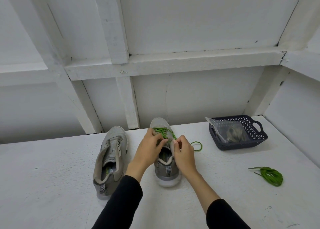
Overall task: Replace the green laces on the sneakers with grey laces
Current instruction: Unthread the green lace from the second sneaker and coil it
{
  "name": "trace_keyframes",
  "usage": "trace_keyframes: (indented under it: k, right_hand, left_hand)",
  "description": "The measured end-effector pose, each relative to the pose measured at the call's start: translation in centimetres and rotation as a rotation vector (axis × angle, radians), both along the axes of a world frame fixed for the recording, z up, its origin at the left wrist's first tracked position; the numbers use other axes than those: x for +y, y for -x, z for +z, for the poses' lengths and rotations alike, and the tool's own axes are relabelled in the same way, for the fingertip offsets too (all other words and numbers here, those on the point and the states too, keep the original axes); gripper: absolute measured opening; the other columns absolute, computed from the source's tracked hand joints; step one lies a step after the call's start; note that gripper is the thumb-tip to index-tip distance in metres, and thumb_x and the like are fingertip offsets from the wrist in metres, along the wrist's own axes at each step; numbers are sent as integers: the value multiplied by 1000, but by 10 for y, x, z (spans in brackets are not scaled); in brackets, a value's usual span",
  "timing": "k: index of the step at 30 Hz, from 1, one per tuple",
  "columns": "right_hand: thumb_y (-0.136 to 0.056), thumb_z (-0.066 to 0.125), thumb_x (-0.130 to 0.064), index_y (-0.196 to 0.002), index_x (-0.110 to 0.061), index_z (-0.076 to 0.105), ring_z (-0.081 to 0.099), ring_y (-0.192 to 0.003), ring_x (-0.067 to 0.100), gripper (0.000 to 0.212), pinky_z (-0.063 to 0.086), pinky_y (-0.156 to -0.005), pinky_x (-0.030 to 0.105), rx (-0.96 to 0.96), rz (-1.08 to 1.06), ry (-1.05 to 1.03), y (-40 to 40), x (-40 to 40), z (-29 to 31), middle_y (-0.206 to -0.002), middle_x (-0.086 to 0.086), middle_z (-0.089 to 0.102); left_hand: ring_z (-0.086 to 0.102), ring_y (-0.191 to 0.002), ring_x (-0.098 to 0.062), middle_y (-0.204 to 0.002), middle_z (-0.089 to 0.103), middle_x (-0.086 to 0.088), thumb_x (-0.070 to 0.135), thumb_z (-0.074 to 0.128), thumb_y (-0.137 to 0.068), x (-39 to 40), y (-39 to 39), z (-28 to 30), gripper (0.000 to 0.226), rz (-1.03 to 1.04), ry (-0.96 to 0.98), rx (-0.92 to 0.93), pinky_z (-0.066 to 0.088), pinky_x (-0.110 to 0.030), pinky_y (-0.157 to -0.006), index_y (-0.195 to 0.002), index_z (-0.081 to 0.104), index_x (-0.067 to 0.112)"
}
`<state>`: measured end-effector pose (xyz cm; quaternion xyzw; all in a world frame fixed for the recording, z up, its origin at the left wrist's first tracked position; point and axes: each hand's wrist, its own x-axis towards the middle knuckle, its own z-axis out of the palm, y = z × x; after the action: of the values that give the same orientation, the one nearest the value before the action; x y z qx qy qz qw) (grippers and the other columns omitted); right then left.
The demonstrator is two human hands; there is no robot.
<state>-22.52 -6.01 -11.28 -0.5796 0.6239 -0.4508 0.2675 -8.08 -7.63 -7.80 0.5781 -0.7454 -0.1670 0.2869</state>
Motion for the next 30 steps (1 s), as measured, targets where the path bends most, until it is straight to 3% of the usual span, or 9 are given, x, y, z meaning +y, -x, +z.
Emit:
trace_keyframes:
  k: [4,7,11,15,18,22,24,27,30]
  right_hand:
    - [-99,50,-22,-78,-19,43,48,-66,17,22,34,-55,24,-20,-14,11,-1,1,0,-72,0,52]
    - [-99,49,-22,-77,-18,42,47,-65,17,23,35,-55,25,-25,-15,7,-1,2,0,-72,0,51]
    - [-99,49,-23,-77,-19,42,46,-65,15,23,34,-54,27,-18,-16,-5,0,2,1,-73,-1,51]
    - [-99,49,-21,-79,-14,44,47,-69,16,22,35,-56,28,-19,-20,-3,0,3,3,-74,-2,52]
    - [-99,48,-22,-80,-14,45,48,-70,16,21,36,-57,27,-17,-17,-8,0,3,2,-76,-1,52]
    - [-99,48,-23,-81,-15,46,50,-72,16,20,38,-58,28,-19,-12,-8,-1,3,2,-78,0,53]
    - [-99,48,-24,-82,-16,47,51,-73,16,19,39,-59,30,-16,-15,-7,-1,2,1,-79,0,54]
    - [-99,48,-24,-82,-16,46,52,-73,17,19,40,-58,28,-6,-17,-15,-2,2,1,-79,0,55]
    - [-99,48,-24,-81,-16,45,51,-72,17,21,38,-57,28,1,-23,-11,-1,2,2,-78,-1,54]
  left_hand:
    - [47,-90,0,-98,40,4,24,58,-97,1,-1,0,21,-10,-69,262,39,-12,-84,-82,63,11]
    - [53,-89,-9,-89,56,-2,28,54,-99,2,-2,-2,31,98,-128,564,44,-25,-83,-76,65,11]
    - [67,-91,-15,-88,71,-2,30,40,-104,4,-4,8,34,247,-296,1203,54,-33,-85,-89,62,9]
    - [52,-53,-9,-63,50,2,31,33,-106,2,-9,29,33,329,-286,1668,54,-31,-72,-78,42,16]
    - [29,-52,-9,-64,34,4,34,34,-106,2,-16,32,31,390,-179,1273,31,-16,-45,-78,37,20]
    - [48,-68,-5,-74,51,10,49,48,-98,11,-20,21,15,133,56,216,36,-19,-55,-106,54,38]
    - [46,-89,-7,-88,49,12,55,53,-92,12,-16,17,20,105,57,-101,35,-25,-61,-103,64,42]
    - [40,-100,-10,-99,42,11,55,58,-89,12,-8,15,23,135,53,-239,35,-25,-63,-99,70,39]
    - [44,-101,-6,-98,48,12,41,63,-91,9,-3,12,14,150,-4,80,43,-28,-75,-87,71,30]
